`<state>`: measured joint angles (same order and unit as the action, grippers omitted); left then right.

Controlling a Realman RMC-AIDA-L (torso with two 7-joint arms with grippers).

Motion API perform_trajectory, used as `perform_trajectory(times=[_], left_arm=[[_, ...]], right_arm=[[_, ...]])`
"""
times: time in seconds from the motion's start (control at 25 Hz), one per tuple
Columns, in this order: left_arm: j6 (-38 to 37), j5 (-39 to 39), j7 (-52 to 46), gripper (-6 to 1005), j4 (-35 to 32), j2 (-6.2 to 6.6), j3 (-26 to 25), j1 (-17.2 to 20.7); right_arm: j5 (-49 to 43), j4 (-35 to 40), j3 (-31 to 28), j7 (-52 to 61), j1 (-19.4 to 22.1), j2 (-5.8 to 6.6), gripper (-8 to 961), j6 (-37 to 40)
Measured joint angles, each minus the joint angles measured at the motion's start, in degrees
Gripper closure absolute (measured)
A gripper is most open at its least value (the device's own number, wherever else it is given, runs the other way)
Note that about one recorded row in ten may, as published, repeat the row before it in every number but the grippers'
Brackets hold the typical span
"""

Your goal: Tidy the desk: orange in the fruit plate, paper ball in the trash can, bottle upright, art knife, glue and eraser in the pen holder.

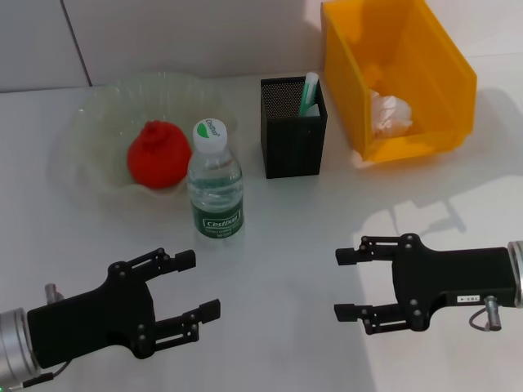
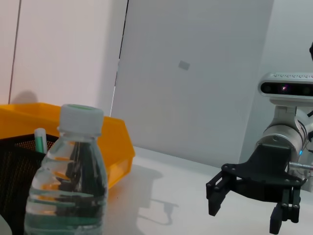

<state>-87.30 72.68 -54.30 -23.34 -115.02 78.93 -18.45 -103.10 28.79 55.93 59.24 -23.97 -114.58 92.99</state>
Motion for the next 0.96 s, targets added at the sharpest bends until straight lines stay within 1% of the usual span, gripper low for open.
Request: perform_trajectory(times=[0.28, 0.96], left_arm=[[-1.14, 1.42, -2.02, 212, -0.06, 0.42, -0.21, 0.17], [-0.94, 1.5, -2.04, 213, -0.26, 0.32, -0.18, 0.17]], right_arm=[[-0.07, 0.07, 0.0, -0.03, -0.28, -0.03, 195, -0.17], [-0.79, 0.2, -0.07, -0.03, -0.38, -0.43, 194, -0.93]])
